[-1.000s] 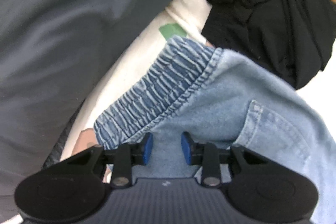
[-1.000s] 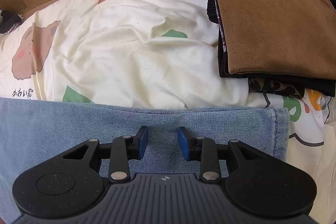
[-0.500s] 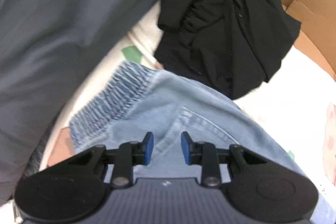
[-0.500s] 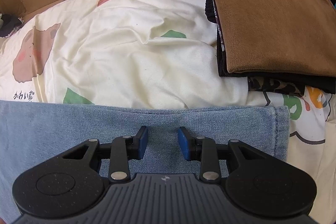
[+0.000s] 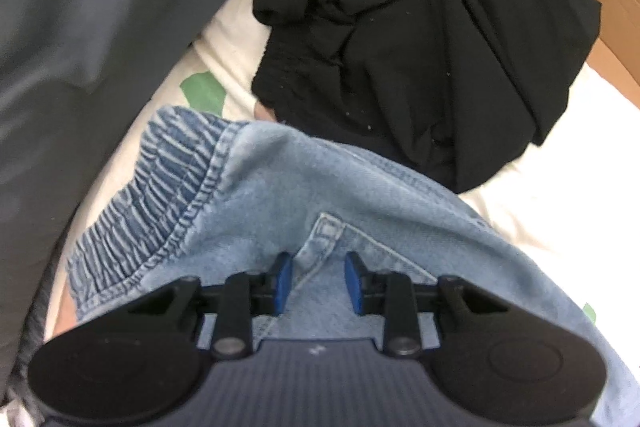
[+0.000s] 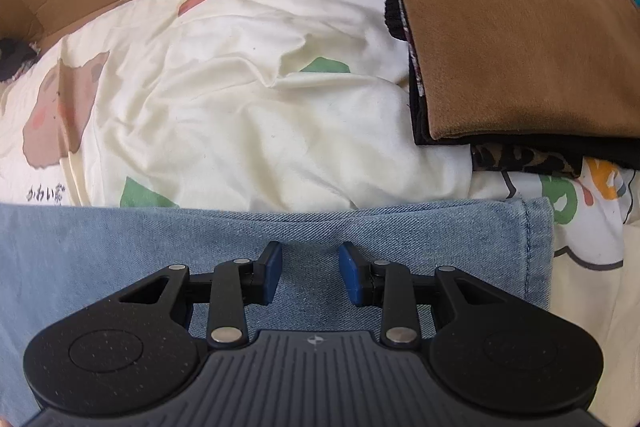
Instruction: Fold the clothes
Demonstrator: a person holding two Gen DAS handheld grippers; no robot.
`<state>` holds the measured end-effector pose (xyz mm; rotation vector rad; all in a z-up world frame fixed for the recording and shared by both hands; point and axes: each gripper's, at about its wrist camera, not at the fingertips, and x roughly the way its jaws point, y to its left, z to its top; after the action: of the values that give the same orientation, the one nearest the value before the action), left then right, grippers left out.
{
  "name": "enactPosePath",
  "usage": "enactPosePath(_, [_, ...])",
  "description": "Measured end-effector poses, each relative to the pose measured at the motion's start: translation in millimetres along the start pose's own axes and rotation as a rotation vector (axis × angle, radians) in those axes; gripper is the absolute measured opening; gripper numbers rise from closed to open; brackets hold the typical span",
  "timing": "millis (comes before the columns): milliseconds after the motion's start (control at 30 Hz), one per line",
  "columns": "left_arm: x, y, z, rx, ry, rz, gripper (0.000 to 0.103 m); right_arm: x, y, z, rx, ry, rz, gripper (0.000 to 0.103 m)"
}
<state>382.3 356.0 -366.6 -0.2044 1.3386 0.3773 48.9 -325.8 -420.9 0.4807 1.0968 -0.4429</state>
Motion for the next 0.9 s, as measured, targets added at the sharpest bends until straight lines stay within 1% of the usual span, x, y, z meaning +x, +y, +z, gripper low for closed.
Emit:
enactPosePath(33, [-5,-1,0,0.005,-0.003,0.003,0.03,0,-1,1,0.005,0.003,0.002,0.038])
enactPosePath(167, [-21,-13,-6,0.023,-0.038,-0.02,0.032,0,-1,2,0.015,0.009,0.003,0.038])
enactPosePath(367, [-16,-43,-7,0.049,-0.055,-0.071,0.031,0,-3,4,0.013,0.015,0.01,0.038])
enactPosePath(500, [-3,-59,2,0.081,-0.057,-0.055,0.031,1,-3,5,0.018,0.019,0.013,0.038])
enactPosePath(667, [14,-63,8,0.072,-0.064,-0.046,0.034,3,-3,10,0.023,0.034,0.011,0.039])
enactPosePath(767, [16,-66,9,0.071,-0.066,-0.026,0.035,5,-9,15,0.077,0.052,0.031,0.04])
enactPosePath(900, [7,-69,11,0.047,-0.027,0.006,0.035,2,-15,23,0.137,0.073,0.051,0.04])
